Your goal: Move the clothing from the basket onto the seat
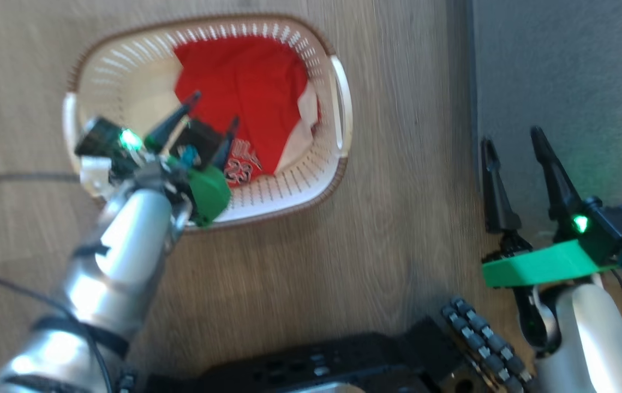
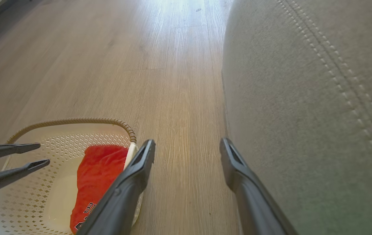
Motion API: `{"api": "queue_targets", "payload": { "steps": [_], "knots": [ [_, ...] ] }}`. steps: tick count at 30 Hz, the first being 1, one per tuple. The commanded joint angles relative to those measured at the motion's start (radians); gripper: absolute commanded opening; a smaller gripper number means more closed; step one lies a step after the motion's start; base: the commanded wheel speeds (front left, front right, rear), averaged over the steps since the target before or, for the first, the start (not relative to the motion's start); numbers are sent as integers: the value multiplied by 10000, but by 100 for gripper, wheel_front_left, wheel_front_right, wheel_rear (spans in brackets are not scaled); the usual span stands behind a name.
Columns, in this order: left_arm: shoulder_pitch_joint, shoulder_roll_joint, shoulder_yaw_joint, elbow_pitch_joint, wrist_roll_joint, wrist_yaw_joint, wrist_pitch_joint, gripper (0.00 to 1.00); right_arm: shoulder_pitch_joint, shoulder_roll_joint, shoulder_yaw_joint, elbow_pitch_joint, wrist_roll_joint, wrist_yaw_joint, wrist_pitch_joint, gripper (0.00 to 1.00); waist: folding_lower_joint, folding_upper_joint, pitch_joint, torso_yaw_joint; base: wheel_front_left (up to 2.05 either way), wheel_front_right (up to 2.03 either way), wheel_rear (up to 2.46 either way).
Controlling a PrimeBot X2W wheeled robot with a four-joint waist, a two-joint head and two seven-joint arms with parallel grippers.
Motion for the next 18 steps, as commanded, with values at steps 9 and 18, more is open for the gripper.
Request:
{"api": "queue_targets", "payload": {
  "steps": [9, 18],
  "knots": [
    [-1952, 503, -422, 2653, 355, -375, -51, 100, 100, -32, 1096, -579, 815, -2, -65, 100, -3, 0, 1807, -669, 0, 0, 0],
    [-3150, 643, -878, 4185, 544, -476, -51, 100, 4, -32, 1985, -964, 1430, -2, -65, 100, -3, 0, 2290, -929, 0, 0, 0]
  ]
}}
